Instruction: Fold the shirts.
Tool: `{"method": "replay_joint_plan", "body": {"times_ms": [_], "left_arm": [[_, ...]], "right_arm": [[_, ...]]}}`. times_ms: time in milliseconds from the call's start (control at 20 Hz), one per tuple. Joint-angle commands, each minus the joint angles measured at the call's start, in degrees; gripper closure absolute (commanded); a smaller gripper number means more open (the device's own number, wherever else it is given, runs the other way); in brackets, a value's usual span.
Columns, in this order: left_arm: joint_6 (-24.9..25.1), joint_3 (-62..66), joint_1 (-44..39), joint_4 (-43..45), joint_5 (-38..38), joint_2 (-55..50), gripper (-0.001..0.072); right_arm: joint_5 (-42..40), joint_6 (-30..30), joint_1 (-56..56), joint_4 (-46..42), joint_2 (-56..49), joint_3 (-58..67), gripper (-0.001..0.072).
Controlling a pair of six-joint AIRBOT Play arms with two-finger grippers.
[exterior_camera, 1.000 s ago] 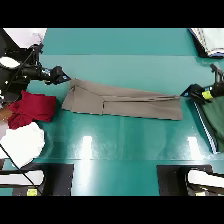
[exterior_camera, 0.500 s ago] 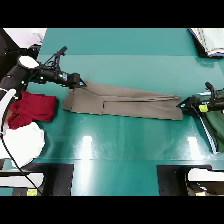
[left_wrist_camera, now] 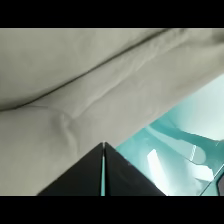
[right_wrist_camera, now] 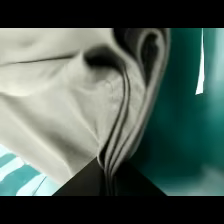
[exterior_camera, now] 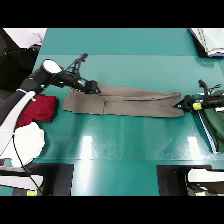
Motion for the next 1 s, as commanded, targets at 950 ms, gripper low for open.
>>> {"method": "replay_joint_plan", "body": {"times_ms": [950], "left_arm": [[-6.8, 28.0, -14.7, 4.0, -0.2, -28.4, 0.0677]], "right_arm": [[15.0, 18.7, 34.8, 1.0, -2.7, 55.9, 0.0703]]}}
